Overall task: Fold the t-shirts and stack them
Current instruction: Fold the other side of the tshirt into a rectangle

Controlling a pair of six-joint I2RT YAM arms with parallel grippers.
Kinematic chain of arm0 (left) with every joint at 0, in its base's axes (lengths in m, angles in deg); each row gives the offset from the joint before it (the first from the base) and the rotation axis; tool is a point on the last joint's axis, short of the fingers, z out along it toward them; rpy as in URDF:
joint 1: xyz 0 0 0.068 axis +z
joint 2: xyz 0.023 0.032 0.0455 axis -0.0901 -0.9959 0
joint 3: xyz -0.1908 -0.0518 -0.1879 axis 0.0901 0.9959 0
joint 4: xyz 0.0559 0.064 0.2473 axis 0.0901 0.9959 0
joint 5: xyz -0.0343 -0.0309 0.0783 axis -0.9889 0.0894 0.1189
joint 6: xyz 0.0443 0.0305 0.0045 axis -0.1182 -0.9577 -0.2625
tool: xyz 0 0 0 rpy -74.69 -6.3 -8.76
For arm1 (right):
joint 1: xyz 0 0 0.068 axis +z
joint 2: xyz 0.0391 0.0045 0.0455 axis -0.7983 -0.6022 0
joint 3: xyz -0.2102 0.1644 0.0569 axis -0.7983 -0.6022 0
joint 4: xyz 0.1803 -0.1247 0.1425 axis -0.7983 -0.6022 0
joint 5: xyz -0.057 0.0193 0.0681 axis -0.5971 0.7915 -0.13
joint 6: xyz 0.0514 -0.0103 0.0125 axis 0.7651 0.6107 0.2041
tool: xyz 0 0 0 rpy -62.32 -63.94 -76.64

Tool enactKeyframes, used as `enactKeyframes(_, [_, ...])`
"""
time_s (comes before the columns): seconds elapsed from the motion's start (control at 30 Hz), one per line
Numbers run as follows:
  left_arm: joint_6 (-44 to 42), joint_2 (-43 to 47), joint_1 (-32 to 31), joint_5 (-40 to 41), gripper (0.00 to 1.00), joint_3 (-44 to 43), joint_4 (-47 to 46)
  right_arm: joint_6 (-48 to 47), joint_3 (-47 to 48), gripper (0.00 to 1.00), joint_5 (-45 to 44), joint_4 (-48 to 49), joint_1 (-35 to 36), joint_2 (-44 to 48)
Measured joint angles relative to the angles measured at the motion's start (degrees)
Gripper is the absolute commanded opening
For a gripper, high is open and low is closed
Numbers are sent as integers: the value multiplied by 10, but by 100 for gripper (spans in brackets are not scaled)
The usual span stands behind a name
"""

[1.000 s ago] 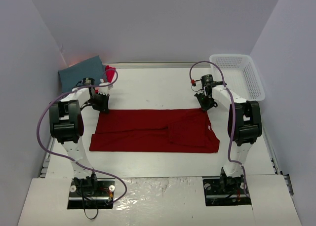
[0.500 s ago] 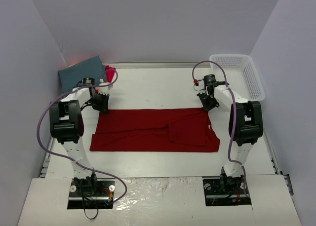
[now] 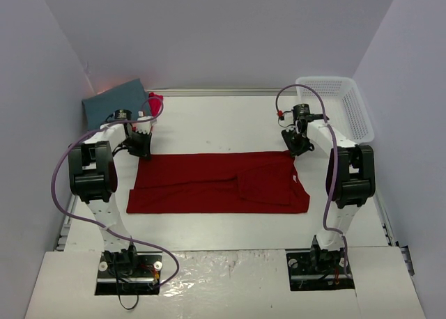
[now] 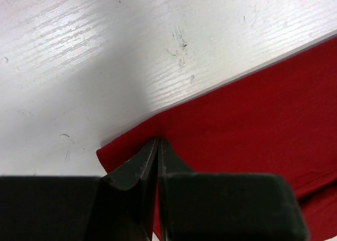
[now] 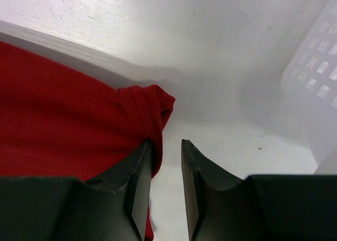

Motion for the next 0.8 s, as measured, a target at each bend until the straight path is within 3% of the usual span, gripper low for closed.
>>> enactKeyframes(0.8, [-12,0,-4,-3,3,0,1,0,56,29,34,-13,43,-22])
